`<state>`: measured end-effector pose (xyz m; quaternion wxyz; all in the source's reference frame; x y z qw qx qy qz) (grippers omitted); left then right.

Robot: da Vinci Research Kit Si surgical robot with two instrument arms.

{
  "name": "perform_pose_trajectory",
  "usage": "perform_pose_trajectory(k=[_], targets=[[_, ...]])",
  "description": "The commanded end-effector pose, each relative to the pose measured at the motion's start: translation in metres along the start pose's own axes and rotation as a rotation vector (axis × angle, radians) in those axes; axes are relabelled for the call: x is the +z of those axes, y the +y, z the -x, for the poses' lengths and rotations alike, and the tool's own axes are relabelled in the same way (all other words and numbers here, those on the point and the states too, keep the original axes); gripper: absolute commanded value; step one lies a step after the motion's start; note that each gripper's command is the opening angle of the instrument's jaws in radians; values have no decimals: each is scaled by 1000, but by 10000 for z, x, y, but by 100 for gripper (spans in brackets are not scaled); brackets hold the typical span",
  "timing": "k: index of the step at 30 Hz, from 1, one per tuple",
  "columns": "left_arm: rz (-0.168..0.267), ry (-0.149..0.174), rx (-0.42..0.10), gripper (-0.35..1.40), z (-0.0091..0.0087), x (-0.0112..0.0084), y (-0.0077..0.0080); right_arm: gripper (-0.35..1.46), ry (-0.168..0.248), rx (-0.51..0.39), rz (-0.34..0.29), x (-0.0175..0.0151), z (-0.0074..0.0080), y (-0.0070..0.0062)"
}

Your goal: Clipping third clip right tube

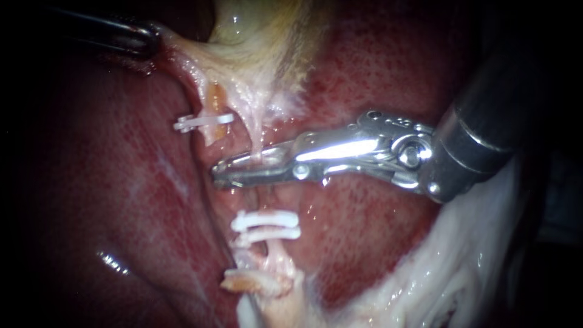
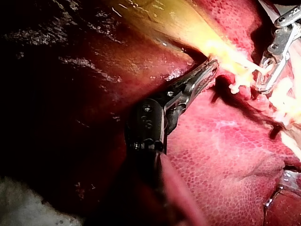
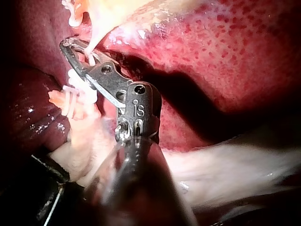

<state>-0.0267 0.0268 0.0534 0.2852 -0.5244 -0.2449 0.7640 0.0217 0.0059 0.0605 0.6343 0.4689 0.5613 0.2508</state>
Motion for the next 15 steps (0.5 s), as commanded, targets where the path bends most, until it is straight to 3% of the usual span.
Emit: perform_pose_trajectory(k=[1,15], targets=[[0,0,0,-35,0,0,-1,-35,0,-1,-1,0,0,0],[1,3,0,-35,0,0,-1,-35,-2,3,-4,1,1,1]])
